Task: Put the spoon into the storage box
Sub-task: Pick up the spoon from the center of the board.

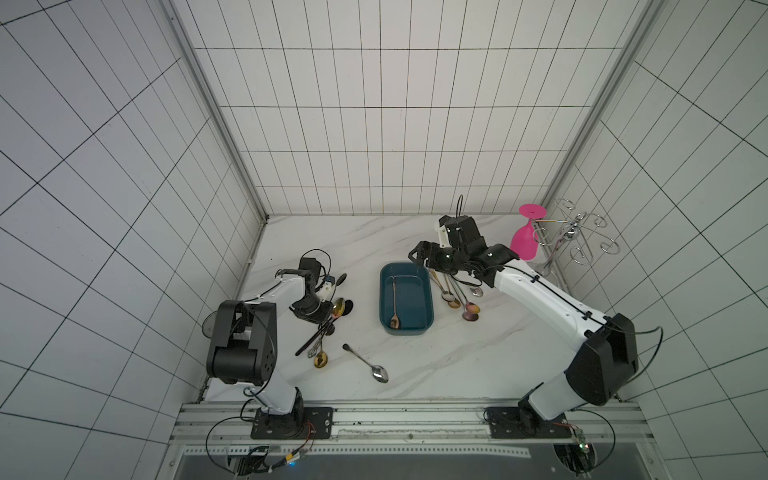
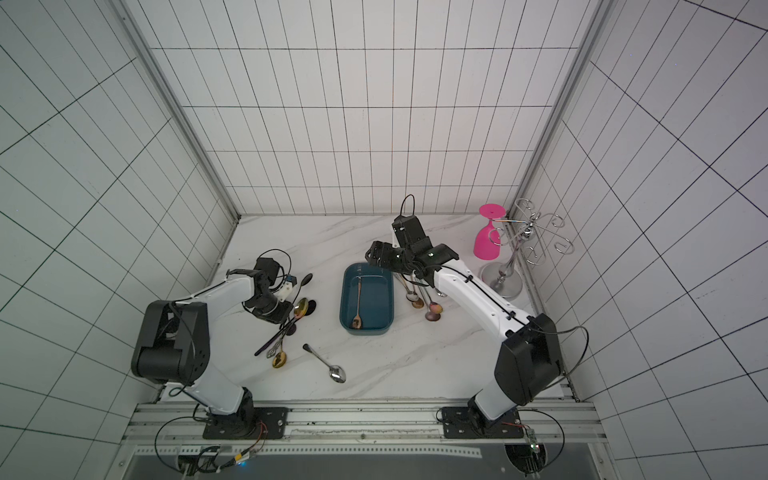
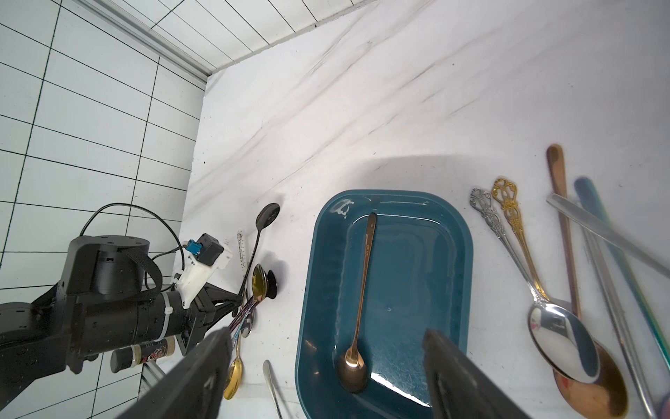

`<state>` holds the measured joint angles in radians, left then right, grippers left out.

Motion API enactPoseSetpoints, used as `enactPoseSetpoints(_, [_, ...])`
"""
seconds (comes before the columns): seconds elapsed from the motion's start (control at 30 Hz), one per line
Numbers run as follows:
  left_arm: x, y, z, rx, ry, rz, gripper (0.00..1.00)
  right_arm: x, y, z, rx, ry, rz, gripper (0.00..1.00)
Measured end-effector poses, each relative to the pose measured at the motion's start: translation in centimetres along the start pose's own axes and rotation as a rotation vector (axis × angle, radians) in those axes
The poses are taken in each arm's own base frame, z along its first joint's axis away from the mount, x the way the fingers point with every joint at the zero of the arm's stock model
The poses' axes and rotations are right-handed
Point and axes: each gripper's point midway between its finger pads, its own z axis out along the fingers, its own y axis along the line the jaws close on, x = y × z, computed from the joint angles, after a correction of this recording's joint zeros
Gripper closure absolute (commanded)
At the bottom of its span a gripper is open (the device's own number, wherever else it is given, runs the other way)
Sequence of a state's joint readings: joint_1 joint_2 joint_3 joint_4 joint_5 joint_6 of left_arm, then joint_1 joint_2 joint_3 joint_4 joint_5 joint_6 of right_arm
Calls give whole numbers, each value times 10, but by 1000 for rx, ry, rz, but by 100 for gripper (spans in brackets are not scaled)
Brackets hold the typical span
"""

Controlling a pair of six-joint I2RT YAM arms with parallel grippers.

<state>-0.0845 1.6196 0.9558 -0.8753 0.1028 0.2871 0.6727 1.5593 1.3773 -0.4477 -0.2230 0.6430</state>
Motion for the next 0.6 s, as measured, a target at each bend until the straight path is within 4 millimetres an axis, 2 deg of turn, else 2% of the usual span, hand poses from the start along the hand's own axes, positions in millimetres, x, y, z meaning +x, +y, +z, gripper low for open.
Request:
enactPoseSetpoints(0.13, [-10,-3,-20,-43,-59,48,100,-1,-2,-1,3,-3,-5,14])
enactPoseSetpoints(0.23, [-22,-4,-41,-88,-119,101,100,0,-3,-3,8,0,-33,14])
enactPoseSetpoints(0.33, [-40,-5,-66,-135,-188,182,100,-2,-2,-14,13,-13,-95,14])
enactPoseSetpoints(0.43, [-59,-13,-94,-186,-263,307,100,-9,4,-36,8,-64,-203,15])
enactPoseSetpoints(0.6, [-80,-43,-135,-228,-374,576,100,-16,12,-87,10,-184,-448,16])
